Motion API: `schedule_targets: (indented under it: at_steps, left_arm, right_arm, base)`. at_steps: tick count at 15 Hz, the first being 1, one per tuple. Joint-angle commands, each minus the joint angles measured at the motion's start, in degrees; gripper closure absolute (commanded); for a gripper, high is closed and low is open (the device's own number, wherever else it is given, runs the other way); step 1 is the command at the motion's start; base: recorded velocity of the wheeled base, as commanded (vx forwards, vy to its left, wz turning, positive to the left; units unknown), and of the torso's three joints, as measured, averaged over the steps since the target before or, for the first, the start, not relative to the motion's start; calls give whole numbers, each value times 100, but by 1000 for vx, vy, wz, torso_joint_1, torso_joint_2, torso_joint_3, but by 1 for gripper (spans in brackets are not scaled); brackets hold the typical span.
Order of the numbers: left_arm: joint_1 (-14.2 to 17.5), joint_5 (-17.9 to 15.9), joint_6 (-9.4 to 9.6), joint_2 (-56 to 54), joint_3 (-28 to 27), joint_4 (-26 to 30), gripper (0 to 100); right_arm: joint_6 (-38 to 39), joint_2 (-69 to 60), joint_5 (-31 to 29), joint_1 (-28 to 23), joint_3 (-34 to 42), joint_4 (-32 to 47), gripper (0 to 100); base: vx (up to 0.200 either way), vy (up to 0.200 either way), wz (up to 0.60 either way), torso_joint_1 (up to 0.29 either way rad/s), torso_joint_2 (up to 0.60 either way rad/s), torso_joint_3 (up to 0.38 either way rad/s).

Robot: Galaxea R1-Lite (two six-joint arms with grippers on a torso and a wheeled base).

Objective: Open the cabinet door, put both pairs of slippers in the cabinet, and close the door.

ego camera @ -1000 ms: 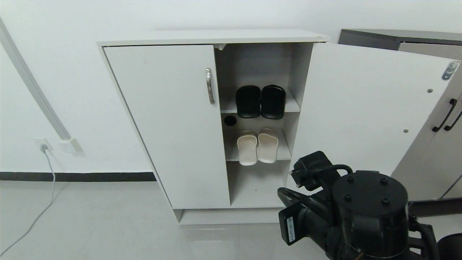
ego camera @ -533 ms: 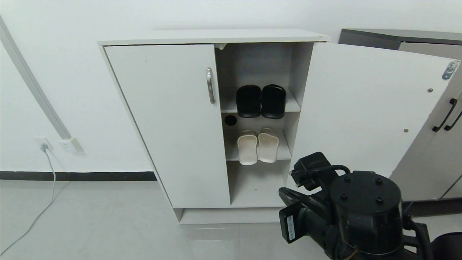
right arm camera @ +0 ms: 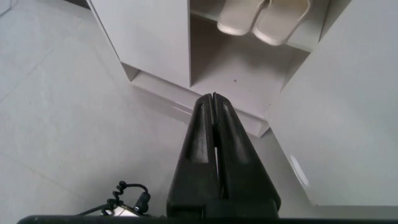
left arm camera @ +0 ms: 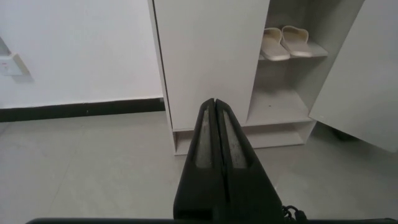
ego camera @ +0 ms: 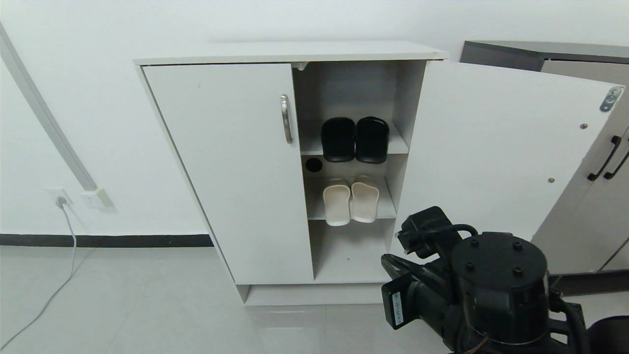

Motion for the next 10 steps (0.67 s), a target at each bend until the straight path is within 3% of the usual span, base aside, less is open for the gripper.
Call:
schedule_targets:
  at_steps: [1,3,10]
  left_arm:
    - [0,0,-1,0,0,-7,100]
    - [0,0,-1,0,0,-7,100]
    - [0,0,-1,0,0,2,100]
  right_arm:
    - [-3,-9,-1,0,9,6,100]
    - [-3,-9,-1,0,9,6,100]
    - [-12,-26,-10,0,0,6,100]
  base:
    - [0,0,0,2,-281,-300]
    - [0,0,0,29,-156,-344]
    - [0,0,0,81,-497,-353]
